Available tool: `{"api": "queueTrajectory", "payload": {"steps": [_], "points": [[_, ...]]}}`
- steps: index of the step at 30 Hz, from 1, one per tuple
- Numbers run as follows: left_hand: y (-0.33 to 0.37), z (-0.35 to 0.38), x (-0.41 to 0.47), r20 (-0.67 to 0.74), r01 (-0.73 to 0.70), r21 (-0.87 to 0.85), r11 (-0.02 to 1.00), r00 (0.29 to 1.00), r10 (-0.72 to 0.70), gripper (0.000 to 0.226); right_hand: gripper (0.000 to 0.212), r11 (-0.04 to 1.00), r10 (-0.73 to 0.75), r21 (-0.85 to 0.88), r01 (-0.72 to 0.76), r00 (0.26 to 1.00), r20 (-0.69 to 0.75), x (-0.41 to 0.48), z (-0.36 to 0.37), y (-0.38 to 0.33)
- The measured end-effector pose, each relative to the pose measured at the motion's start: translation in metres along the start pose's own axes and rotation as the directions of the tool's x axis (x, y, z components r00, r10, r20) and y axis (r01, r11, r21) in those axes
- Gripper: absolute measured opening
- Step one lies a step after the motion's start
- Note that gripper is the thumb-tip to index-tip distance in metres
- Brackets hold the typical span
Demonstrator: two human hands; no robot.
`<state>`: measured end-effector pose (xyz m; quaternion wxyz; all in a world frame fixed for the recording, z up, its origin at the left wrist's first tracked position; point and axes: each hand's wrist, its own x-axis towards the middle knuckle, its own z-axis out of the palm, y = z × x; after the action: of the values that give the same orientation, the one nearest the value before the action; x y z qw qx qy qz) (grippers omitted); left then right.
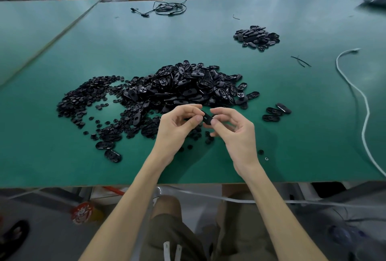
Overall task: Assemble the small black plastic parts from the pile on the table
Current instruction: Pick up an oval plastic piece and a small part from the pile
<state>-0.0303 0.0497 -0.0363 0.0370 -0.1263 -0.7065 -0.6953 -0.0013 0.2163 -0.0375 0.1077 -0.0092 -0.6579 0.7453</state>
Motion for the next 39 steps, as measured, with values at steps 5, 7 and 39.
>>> {"api": "queueTrajectory", "payload": {"steps": [5,7,39], "points": [[-0.003,0.002,0.000,0.033,0.020,-0.006,1.000,0.999,-0.020,0.009,0.018,0.994,-0.036,-0.097,0.040,0.998,0.043,-0.002,0.001,0.001],[-0.004,0.001,-0.001,0.007,0.014,-0.017,1.000,1.000,-0.014,0.010,0.016,0.985,-0.044,-0.162,0.054,0.997,0.067,-0.002,0.003,0.001],[-0.001,0.002,-0.001,-0.007,0.054,-0.070,0.996,0.998,-0.055,0.026,0.008,0.932,-0.041,-0.361,0.016,0.997,-0.064,-0.002,0.007,-0.003]]}}
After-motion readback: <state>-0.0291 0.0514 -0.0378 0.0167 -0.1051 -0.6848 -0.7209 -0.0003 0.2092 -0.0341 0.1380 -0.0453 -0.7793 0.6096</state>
